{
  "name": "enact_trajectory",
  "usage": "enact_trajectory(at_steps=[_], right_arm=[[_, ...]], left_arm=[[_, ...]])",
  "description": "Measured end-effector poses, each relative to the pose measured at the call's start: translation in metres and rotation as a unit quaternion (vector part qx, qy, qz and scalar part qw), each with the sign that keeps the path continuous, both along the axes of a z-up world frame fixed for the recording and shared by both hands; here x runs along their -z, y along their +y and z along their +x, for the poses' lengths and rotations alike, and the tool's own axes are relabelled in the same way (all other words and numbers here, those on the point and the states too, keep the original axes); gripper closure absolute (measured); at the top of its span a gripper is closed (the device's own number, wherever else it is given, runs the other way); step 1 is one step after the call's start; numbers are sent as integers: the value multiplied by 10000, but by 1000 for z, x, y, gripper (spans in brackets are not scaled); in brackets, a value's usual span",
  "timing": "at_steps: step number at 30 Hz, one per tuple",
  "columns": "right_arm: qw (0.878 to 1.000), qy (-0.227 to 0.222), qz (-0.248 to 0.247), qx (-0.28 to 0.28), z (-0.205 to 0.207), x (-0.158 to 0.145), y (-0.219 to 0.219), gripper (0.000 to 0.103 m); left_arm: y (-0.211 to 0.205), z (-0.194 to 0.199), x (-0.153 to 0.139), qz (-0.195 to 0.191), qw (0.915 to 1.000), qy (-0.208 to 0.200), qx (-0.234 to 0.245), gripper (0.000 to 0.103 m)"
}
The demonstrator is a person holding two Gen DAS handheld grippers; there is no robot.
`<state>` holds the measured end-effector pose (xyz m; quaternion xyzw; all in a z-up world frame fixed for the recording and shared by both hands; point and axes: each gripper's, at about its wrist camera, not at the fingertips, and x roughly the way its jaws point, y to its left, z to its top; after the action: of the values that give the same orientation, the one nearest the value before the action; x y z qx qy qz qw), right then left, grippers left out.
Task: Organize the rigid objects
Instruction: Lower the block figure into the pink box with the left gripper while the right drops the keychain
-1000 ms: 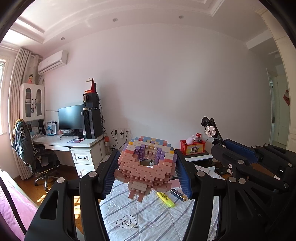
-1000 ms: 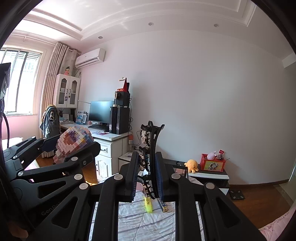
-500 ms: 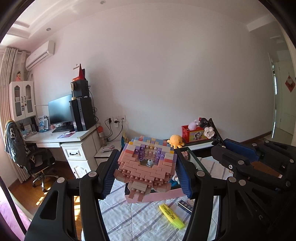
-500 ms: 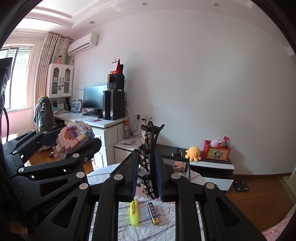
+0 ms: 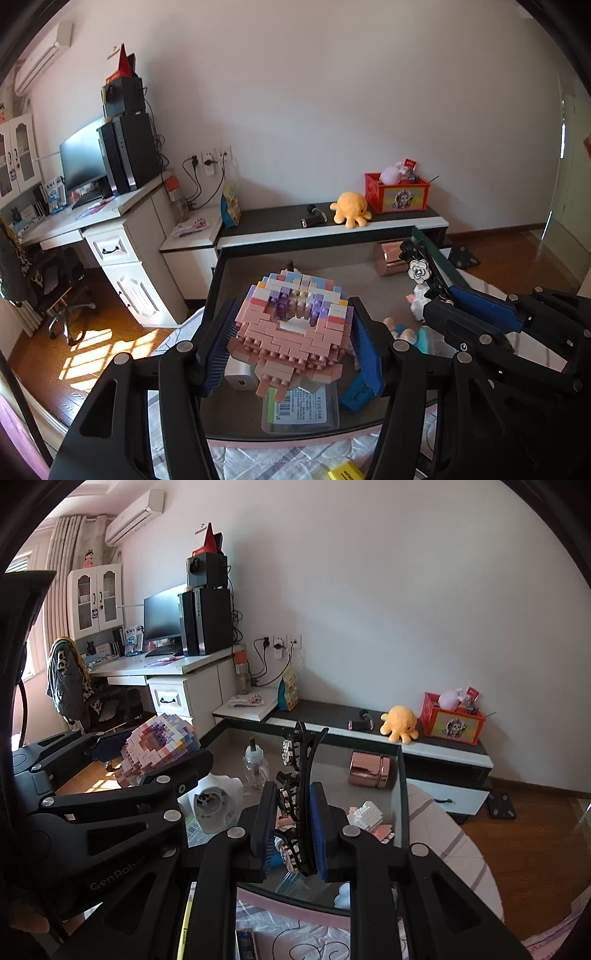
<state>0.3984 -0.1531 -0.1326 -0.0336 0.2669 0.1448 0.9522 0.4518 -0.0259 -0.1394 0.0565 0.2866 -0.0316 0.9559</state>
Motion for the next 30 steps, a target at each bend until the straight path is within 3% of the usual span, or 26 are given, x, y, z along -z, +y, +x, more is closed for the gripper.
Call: enact_trajectory(at_steps=[2, 9, 11, 15, 16, 18, 20, 23, 30], right_arm=[[9998, 187, -23, -57, 14, 15, 0, 85], [9988, 484, 24, -108, 35, 45, 0, 84], [9986, 512, 59, -87, 35, 47, 0, 84], [9989, 419, 191, -41, 30, 48, -3, 83], [9990, 386, 228, -24, 29, 48, -4, 81], [9993, 290, 216, 114, 26, 46, -7, 61], [9991, 239, 234, 268, 23, 46, -11, 49], [9984, 249, 439, 247, 22, 45, -17, 42], [9989, 147, 339, 303, 20, 42, -16, 31]], left_arm=[[3, 12, 13, -73, 9998, 156, -27, 43], [8, 21, 35, -96, 9999, 68, -54, 42], [9, 18, 38, -47, 9999, -23, -130, 36], [19, 13, 38, -180, 9989, -182, -391, 14], [22, 11, 37, -205, 9984, -225, -471, 10], [27, 11, 38, -278, 9981, -203, -518, 6], [30, 9, 38, -421, 9980, -171, -450, 4], [31, 6, 37, -423, 9976, -268, -469, 3], [32, 6, 37, -432, 9972, -288, -533, 0]])
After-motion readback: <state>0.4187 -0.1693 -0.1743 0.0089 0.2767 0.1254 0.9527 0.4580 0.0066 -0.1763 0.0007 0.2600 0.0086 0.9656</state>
